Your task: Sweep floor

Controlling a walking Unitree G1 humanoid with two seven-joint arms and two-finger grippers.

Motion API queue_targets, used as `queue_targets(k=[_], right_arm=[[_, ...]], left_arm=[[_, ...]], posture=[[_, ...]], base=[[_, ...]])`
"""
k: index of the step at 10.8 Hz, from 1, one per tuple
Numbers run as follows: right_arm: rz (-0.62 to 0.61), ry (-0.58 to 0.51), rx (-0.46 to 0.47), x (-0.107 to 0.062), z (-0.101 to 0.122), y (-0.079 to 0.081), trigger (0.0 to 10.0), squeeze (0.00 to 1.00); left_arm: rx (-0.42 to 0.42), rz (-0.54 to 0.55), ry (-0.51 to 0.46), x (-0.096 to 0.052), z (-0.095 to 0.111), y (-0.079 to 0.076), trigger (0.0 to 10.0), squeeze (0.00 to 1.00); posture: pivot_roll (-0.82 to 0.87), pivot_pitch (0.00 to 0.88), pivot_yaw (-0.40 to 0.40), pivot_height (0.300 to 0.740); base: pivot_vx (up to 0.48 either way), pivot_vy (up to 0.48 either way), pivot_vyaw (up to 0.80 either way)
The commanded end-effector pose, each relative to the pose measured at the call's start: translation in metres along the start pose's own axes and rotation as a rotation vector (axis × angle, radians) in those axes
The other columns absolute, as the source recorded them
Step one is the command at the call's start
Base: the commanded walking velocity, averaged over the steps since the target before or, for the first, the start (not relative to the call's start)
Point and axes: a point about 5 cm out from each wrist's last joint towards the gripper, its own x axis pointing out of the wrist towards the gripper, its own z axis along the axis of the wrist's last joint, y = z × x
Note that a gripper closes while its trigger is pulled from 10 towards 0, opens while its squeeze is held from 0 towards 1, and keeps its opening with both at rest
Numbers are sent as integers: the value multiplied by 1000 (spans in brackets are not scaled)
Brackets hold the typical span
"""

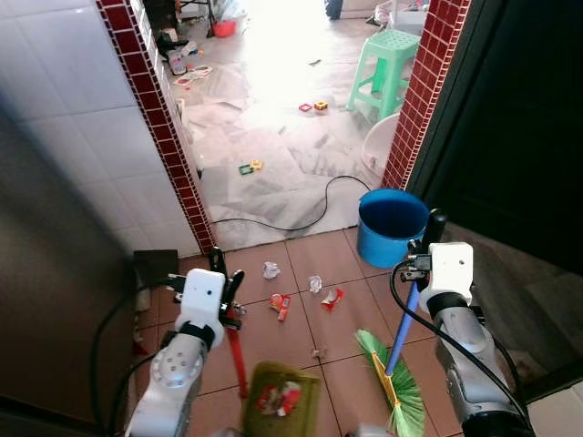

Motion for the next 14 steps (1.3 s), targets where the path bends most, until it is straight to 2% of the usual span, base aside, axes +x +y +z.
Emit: queue_targets(k=[1, 4, 6, 7, 8, 9, 11, 14], right_arm=[[-25, 23, 0, -4, -3, -7, 10000, 0], [-37, 21, -17, -7, -1, -15, 10000, 0], [-40, 12, -6, -6, 0, -14, 10000, 0], [-38, 0, 24, -2, 3, -12, 10000, 0], [3, -16, 46, 1, 9, -3, 10000, 0], [45, -30, 37, 4, 15, 4, 10000, 0], [79, -35, 33, 11, 18, 8, 10000, 0], [88, -41, 23, 14, 22, 7, 10000, 0]], left_arm=[[130, 61, 38, -6, -4, 18, 10000, 0], [118, 52, 38, -10, -5, 21, 10000, 0], [120, 76, 33, -9, -5, 27, 10000, 0], [105, 100, 33, -11, -8, 33, 10000, 0], [62, 137, 37, -14, -11, 36, 10000, 0], [37, 186, 16, -16, -9, 38, 10000, 0], [9, 229, 10, -18, -9, 37, 10000, 0], [-2, 230, 14, -22, -11, 31, 10000, 0]], posture=[[-172, 0, 114, 740], [-187, 0, 106, 740], [-191, 0, 131, 740], [-189, 0, 137, 740], [-173, 0, 119, 740], [-156, 0, 94, 740], [-134, 0, 60, 740], [-129, 0, 42, 740]], base=[[0, 0, 0], [0, 0, 0], [0, 0, 0], [0, 0, 0], [0, 0, 0], [0, 0, 0], [0, 0, 0], [0, 0, 0]])
